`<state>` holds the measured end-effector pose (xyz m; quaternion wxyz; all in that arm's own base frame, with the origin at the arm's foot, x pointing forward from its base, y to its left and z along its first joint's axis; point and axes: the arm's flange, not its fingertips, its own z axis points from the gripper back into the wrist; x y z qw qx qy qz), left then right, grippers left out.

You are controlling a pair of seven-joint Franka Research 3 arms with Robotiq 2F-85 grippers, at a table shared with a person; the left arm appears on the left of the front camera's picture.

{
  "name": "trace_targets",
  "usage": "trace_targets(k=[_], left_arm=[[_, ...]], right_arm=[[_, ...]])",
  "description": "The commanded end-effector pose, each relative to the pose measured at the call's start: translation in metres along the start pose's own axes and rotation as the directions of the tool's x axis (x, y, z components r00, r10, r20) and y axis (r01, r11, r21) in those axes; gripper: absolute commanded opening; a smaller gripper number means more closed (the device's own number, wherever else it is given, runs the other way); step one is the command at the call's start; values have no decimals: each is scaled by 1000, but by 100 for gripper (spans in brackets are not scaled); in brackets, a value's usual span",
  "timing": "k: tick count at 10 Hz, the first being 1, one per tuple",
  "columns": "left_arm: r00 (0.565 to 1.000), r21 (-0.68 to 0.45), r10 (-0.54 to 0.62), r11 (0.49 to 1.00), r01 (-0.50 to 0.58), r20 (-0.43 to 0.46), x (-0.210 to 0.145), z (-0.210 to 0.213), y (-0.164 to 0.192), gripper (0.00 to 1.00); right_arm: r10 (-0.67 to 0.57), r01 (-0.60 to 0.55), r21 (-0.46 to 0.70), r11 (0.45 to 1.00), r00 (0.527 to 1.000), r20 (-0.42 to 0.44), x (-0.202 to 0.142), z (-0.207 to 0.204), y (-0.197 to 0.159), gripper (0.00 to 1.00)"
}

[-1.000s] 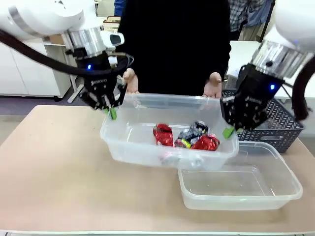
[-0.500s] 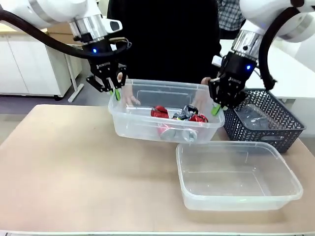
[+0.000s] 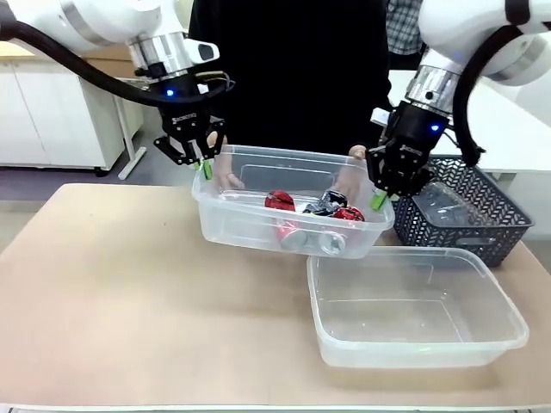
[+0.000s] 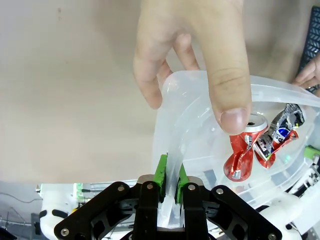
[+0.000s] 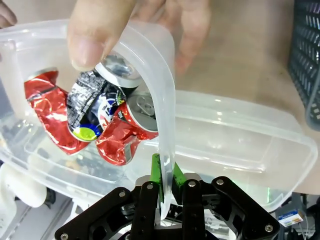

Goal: Sort the waste into each basket.
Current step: Offer the picked Organizing box to the human, then release the Organizing box you were holding.

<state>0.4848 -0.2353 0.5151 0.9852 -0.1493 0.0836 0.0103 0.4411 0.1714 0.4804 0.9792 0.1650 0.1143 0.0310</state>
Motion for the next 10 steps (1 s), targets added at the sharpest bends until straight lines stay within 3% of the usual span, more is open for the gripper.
trace_targets(k=[1,8,9,10], left_arm=[[999,-6,10,1000,-10,31,0,3,4,7],[1000,-1,2,1000,-2,5,0,2,1,7],[999,3,-24,1000,24,-23,-3,1,-4,66],[999,-2,-32,999,32,-5,-6,1,-6,65]], right_arm=[[6,-6,8,1000,1000,2,2,6,4,6],[3,-3,1,1000,1000,5,1,3,1,6],[-42,40,25,999,997,72,-9,8,-8,56],[-52,48,38,998,992,116,-16,10,-10,64]])
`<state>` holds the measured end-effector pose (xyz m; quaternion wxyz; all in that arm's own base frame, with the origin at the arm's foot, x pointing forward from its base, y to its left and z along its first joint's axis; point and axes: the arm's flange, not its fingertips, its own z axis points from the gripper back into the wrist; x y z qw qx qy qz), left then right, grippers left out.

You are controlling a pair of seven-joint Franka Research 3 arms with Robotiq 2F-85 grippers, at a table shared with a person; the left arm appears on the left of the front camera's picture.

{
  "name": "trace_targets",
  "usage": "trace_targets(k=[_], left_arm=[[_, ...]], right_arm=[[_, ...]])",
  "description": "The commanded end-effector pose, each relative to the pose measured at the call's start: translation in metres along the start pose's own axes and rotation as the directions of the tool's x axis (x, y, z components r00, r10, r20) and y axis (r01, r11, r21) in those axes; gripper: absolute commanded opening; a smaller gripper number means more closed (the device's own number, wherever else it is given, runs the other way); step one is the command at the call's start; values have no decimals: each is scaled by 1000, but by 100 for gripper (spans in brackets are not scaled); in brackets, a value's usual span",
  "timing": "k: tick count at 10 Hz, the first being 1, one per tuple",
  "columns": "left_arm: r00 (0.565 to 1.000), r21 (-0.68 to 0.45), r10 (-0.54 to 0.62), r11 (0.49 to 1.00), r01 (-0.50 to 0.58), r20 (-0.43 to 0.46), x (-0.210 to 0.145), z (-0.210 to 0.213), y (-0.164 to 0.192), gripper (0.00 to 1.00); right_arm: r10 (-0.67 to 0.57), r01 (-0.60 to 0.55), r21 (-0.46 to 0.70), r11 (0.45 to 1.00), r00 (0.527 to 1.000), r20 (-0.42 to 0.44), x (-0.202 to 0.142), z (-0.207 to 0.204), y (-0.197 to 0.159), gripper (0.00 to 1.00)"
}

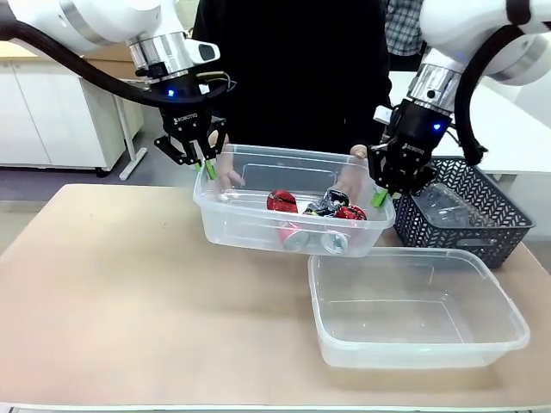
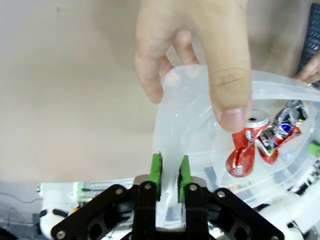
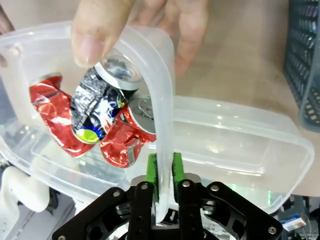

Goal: Sort the waste into each basket.
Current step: Release the Organizing box you were holding.

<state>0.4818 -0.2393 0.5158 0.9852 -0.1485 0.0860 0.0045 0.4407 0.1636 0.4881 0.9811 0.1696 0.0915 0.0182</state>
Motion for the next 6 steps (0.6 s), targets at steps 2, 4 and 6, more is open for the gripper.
trace_targets(k=[2,4,6], left_arm=[[999,-9,-18,1000,18,33,-13,1,-3,69],[999,-17,-1,1000,2,54,-23,0,0,91],[996,-37,6,999,-2,92,-37,-3,7,100]], right_arm=[[-18,13,34,999,987,158,-21,6,-6,100],[4,-39,121,992,959,283,-27,7,-10,87],[11,-84,169,982,920,392,-32,5,-16,100]])
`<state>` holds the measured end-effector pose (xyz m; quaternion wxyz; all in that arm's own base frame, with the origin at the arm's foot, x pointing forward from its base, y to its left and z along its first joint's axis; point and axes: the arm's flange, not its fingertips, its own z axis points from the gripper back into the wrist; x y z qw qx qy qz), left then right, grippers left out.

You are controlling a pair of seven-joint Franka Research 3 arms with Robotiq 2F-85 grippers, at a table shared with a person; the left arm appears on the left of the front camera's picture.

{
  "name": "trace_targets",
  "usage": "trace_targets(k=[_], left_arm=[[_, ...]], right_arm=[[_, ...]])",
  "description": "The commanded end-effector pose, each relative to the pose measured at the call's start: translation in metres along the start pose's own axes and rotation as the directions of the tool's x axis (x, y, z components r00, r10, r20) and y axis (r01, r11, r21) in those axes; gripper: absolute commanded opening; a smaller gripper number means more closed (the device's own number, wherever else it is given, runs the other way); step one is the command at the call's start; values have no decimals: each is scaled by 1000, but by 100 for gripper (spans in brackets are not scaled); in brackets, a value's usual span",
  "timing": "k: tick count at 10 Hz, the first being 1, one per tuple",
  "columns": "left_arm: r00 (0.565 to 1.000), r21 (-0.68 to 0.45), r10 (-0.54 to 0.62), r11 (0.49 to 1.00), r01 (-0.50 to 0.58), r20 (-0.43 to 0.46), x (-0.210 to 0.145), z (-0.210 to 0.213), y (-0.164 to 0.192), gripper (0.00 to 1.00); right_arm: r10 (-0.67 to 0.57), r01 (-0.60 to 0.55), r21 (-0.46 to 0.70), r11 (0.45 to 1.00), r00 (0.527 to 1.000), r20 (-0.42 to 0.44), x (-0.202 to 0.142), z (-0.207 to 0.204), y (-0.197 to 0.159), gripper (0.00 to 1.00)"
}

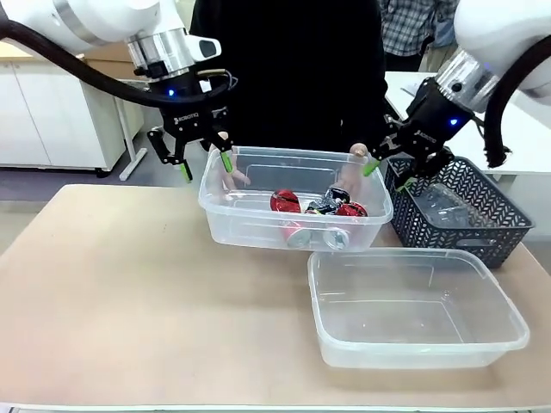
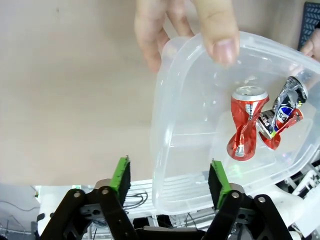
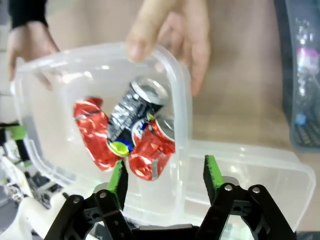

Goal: Sort the waste into each basket.
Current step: Release the Organizing box you were holding.

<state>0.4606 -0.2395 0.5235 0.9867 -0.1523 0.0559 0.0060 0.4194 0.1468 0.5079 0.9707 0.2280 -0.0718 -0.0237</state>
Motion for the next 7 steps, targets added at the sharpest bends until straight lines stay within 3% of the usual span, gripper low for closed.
trace_targets(k=[1,3,4,5,7], left_arm=[[999,-50,-14,999,16,47,-21,-6,10,100],[995,-39,-60,997,63,78,-29,-4,7,100],[996,-45,-82,995,83,37,-28,-4,4,100],[998,-15,-19,1000,20,56,-20,-1,4,100],[998,-15,-19,1000,20,56,-20,-1,4,100]], right_arm=[[76,-86,103,991,992,103,-13,-11,-10,100],[93,-103,80,992,989,113,-15,-16,-9,100],[87,-96,78,992,989,120,-13,-19,-7,100],[58,-63,46,997,993,101,-10,-8,-3,100],[58,-63,46,997,993,101,-10,-8,-3,100]])
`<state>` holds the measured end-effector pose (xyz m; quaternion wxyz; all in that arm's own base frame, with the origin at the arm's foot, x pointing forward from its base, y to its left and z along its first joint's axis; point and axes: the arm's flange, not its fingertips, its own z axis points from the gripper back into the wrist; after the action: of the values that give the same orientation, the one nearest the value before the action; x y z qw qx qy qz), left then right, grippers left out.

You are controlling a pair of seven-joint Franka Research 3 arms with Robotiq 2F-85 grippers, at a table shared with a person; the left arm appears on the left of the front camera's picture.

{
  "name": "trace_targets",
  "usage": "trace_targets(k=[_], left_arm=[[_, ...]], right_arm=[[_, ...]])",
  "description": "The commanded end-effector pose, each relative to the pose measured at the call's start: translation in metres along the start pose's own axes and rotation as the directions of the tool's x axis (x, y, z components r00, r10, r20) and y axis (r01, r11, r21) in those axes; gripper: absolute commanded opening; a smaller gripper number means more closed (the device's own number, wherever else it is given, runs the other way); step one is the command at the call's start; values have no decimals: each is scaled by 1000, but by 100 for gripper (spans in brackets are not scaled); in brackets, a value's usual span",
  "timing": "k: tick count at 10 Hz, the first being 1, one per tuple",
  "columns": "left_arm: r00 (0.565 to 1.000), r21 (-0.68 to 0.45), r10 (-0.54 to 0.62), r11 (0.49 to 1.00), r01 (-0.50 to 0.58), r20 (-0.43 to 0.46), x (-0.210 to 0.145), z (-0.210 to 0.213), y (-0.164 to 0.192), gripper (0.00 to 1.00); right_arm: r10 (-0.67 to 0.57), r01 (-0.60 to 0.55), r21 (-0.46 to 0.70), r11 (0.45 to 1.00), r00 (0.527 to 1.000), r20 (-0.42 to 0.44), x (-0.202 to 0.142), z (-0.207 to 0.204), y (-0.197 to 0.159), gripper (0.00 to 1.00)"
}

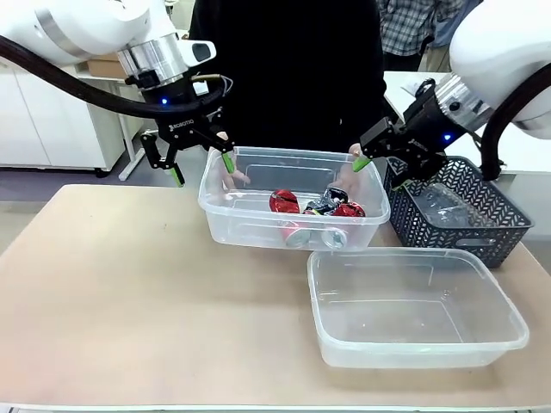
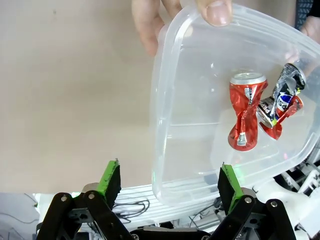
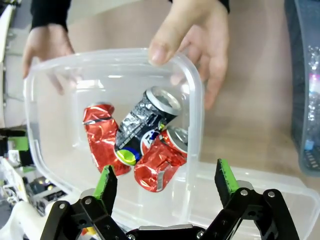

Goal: Sort the waste into each basket.
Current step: Release the Organizing box you were holding, then pick up the Organizing box on the right side of the table and lift it.

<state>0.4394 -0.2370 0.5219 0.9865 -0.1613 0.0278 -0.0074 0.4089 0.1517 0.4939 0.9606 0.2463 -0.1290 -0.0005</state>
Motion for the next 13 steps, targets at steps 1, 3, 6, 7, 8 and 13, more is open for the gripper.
trace_targets(k=[1,3,6,7,8,13], left_arm=[[1000,1,16,1000,-16,4,1,2,0,100],[1000,1,16,1000,-16,4,1,2,0,100],[1000,1,16,1000,-16,4,1,2,0,100],[1000,1,16,1000,-16,4,1,2,0,100],[1000,1,16,1000,-16,4,1,2,0,100],[998,65,-66,996,66,-7,-67,31,-2,100]], right_arm=[[-7,7,3,1000,1000,-2,3,4,-1,100],[-7,7,3,1000,1000,-2,3,4,-1,100],[-7,7,3,1000,1000,-2,3,4,-1,100],[-7,7,3,1000,1000,-2,3,4,-1,100],[-7,7,3,1000,1000,-2,3,4,-1,100],[96,-93,110,990,995,-21,-65,72,-20,100]])
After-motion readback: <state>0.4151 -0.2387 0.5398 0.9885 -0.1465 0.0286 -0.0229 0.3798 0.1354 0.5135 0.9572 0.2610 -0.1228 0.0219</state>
